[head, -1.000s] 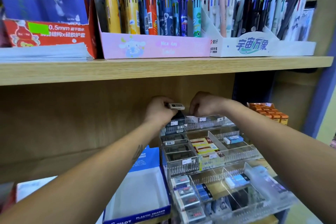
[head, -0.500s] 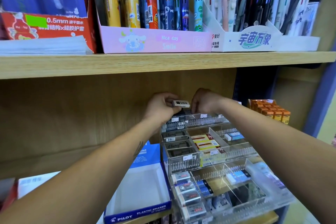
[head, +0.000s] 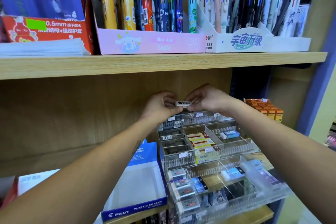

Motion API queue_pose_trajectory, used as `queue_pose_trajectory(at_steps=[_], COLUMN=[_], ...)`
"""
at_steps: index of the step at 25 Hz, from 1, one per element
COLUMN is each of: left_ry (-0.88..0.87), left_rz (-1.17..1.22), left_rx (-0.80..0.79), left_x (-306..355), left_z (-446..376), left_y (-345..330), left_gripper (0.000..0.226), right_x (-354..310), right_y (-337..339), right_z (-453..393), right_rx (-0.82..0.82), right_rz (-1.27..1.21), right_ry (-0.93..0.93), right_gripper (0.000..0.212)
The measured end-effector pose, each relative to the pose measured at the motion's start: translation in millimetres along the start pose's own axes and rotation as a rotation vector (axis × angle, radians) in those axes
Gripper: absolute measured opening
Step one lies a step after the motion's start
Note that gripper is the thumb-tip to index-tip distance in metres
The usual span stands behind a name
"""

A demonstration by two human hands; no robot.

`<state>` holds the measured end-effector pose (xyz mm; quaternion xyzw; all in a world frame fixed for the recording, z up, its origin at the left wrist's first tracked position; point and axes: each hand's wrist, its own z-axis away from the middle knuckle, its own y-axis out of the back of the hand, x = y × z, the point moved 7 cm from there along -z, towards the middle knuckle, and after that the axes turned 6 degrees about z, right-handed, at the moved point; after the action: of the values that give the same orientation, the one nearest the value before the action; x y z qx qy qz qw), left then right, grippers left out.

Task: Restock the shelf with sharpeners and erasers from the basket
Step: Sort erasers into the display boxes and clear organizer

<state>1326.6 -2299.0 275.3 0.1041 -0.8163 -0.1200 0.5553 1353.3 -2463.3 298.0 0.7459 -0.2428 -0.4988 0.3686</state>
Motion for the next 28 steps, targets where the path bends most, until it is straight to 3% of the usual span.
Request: queue_pose_trajectory(at_steps=[3,5,8,11,14,19,24,28], left_ry=[0.008,-0.001,0.006,0.01,0.014,0.027,0.012,-0.058], left_rz=[-0.151,-0.232,-0.247,-0.256,-0.263,-0.272,-0.281,-0.312], left_rx=[-0.038,-0.061,-0.077,-0.069,-0.06,-0.06,-0.055,-0.044], left_x=[-0.8,0.1,0.7,0.9,0.1,0.4,-0.1,-0.3], left_z=[1.1,3.0,4.0,4.4,3.4,3.3,2.8,1.4], left_y=[-2.2,-3.7,-5.4,-5.0,-4.1,-3.8,-3.4,-4.4], left_gripper=[0.029,0.016,0.018,0.019,0.02,0.02,0.02,0.017], right_x=[12.6,13.4,11.0,19.0,27.3,35.3,31.0,17.1], right_y=[16.4,19.2,16.6,5.2,-3.6,-17.0,-24.5,-22.9], right_z=[0.0,-0.4,-9.7,-22.7,-30.6,-37.0,-31.6,-23.3], right_rx=[0.01,-0.09,-0.24,-0.345,-0.337,-0.334,-0.357,-0.287], right_rz=[0.12,0.216,0.369,0.24,0.081,0.035,0.123,0.419], right_ry=[-0.097,-0.113,-0.146,-0.297,-0.442,-0.527,-0.526,-0.455], right_gripper=[0.03,0.029,0.029,0.029,0.03,0.039,0.04,0.043])
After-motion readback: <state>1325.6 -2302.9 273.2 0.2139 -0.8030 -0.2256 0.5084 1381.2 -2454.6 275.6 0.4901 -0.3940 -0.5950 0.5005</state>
